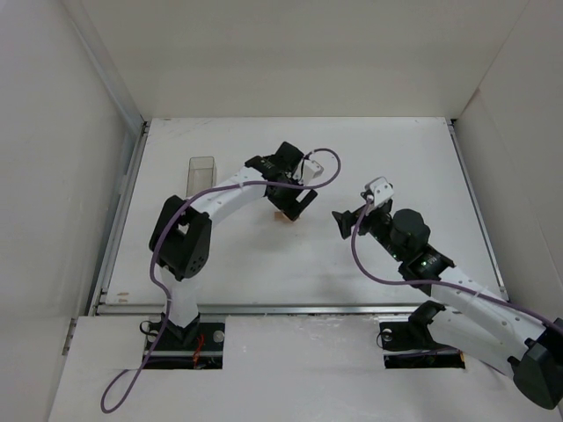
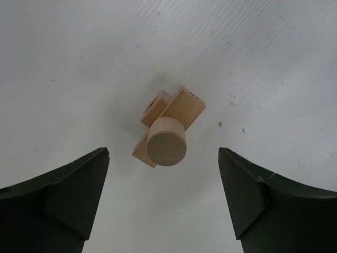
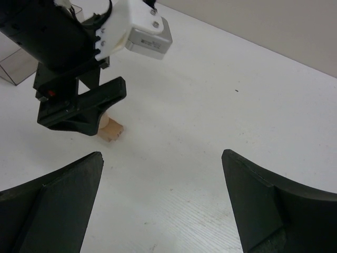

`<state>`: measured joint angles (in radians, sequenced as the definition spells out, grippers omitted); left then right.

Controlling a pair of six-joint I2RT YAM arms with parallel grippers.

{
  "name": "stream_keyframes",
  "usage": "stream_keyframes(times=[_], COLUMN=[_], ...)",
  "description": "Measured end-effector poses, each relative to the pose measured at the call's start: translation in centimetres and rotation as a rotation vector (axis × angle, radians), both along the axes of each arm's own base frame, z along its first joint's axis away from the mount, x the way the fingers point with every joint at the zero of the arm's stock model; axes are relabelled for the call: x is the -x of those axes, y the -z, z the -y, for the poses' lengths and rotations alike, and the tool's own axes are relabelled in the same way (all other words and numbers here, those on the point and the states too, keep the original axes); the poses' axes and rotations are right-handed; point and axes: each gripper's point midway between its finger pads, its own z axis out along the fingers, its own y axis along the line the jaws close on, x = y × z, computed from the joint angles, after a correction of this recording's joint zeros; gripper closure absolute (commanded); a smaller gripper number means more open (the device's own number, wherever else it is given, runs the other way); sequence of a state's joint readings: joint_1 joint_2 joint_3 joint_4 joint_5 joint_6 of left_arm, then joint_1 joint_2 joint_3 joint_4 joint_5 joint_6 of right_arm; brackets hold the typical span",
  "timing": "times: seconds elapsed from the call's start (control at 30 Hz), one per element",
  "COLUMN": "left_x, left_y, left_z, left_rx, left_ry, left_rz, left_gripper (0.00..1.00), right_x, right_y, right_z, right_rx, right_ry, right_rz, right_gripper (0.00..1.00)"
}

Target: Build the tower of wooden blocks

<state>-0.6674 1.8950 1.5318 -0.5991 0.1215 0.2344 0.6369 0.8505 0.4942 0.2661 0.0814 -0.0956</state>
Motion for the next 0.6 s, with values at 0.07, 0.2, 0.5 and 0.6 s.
stream_keyframes(times=[0.07,0.2,0.5,0.6], left_x=[-0.2,-2.1,-8.0,-7.2], left_y=[-1.1,-6.1,-17.9,-17.3], left_z=[-0.1,-1.4,-18.0,-21.4], left_rx=[0.009,0.050,-0.036,-0.145], left_ry=[-0.006,-0.101,-0.887,-1.033], left_rz=[0.028,0.222,0.812,0.878], left_gripper=[0.15,0.00,0.00,0.00], right_x=[-0.2,-1.5,-3.5,-2.6], right_y=[0.2,1.5,1.9,1.6], right_z=[0.3,2.0,12.9,15.4], right_rx=[-0.006,-0.029,-0.117,-0.112], right_ry=[0.024,0.186,0.990,1.159], right_rz=[-0.014,-0.109,-0.203,-0.164], right_gripper=[0.00,0.00,0.00,0.00])
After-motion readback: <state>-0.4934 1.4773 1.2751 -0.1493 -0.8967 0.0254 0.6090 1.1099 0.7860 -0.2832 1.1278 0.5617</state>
